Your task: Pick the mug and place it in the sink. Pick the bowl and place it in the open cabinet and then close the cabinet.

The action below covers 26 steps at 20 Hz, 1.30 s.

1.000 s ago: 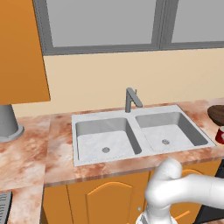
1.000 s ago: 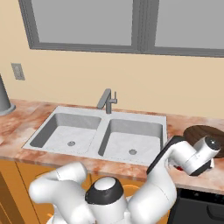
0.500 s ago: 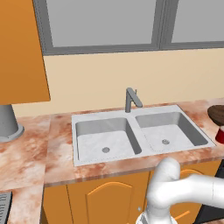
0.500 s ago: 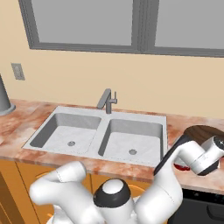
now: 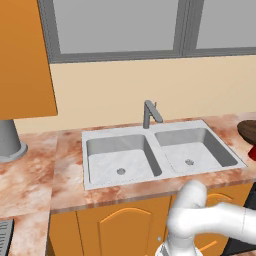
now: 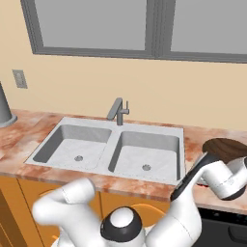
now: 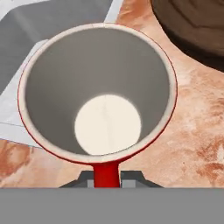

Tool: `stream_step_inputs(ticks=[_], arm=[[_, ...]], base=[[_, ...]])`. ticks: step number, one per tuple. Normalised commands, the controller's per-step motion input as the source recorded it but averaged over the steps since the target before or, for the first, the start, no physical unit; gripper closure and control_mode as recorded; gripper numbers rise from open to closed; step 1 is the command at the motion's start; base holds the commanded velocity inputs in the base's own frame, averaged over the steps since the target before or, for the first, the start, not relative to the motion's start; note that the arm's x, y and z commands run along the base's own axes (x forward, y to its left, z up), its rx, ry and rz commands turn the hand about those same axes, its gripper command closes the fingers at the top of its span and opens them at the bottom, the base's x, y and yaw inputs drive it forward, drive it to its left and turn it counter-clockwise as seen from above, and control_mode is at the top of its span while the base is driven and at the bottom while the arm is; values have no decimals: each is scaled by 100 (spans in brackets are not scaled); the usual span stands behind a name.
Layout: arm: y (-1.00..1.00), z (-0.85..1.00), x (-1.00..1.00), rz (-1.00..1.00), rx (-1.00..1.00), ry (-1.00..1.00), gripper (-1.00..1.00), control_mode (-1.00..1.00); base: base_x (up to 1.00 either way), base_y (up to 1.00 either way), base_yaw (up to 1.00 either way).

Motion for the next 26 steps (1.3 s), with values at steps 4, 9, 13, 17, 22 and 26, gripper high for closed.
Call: stream_step_inputs(ticks=[4,9,13,17,22,26], arm=[[84,28,-79,3,-8,-54,100,-100],[99,76,-7,7,-30,-18,100,-100],[100,63,2,8,-37,-3,100,-100],[89,50,22,3,-30,10,100,-100],[41,31,25,6,-9,31,100,-100],[13,12,18,9,0,21,100,-100]], base=[[0,0,0],[0,0,0],[0,0,0],[0,0,0],[0,0,0],[0,0,0]])
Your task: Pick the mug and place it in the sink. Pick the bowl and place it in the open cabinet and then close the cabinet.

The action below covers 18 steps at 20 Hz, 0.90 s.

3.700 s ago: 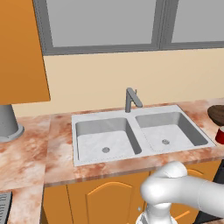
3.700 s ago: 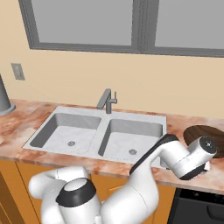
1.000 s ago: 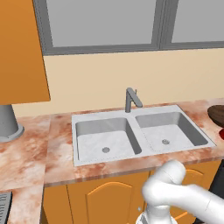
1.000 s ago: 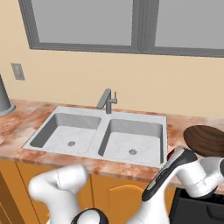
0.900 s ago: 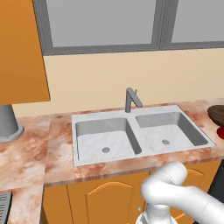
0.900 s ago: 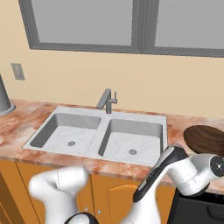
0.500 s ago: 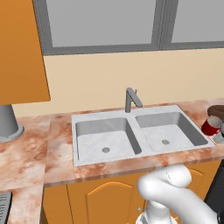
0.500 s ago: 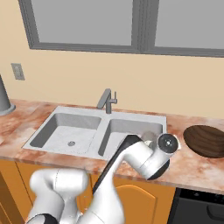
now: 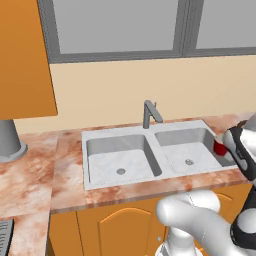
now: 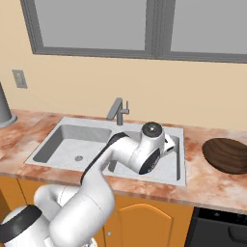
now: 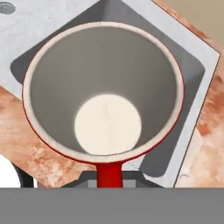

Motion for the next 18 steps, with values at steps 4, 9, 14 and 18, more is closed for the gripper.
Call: stream_step_inputs(ticks=[4,9,14,18], arm=[[9,6,19,8,0,17,100,-100],[0,0,18,9,0,13,100,-100],[2,-4,7,6,0,0,100,-100],[11,-20,10,1,3,0,100,-100]], base=[[0,0,0],[0,0,0],[0,0,0],[0,0,0]])
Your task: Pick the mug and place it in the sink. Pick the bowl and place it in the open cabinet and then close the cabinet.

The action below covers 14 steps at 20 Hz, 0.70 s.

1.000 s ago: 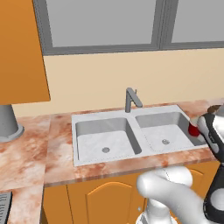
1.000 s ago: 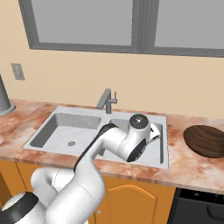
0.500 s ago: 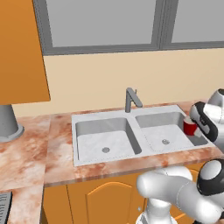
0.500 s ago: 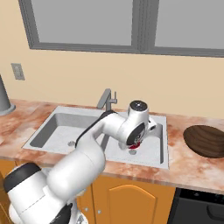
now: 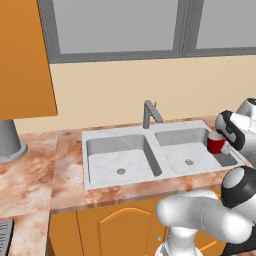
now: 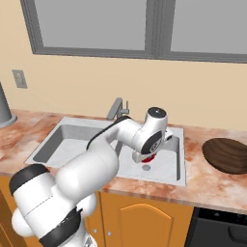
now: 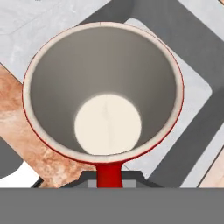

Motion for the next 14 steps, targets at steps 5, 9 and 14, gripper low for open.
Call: stream_step_inputs(ticks=[5,9,14], arm=[[14,-28,13,0,1,0,100,-100],[10,-22,27,0,0,0,100,-100],[13,-14,32,-1,0,0,100,-100]], base=[[0,0,0],[0,0,0],[0,0,0]])
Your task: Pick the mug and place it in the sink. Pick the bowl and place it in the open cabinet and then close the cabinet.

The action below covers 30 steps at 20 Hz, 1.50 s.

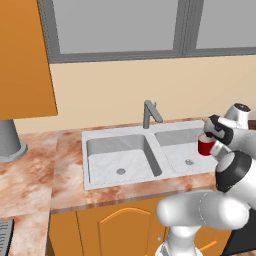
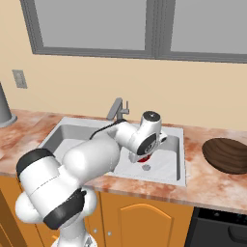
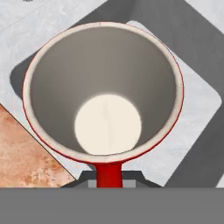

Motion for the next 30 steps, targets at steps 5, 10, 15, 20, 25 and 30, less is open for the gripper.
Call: stream_step_inputs(ticks=[5,10,15,20,25,30], arm=[[6,-14,34,0,1,4,100,-100],[3,-18,30,0,7,9,100,-100],[0,-20,28,0,14,10,100,-100],[0,-25,35,0,11,5,100,-100],[0,-31,33,0,4,0,100,-100],[2,-37,31,-1,0,0,100,-100]], base=[[0,0,0],[0,0,0],[0,0,0],[0,0,0],[0,0,0],[0,0,0]])
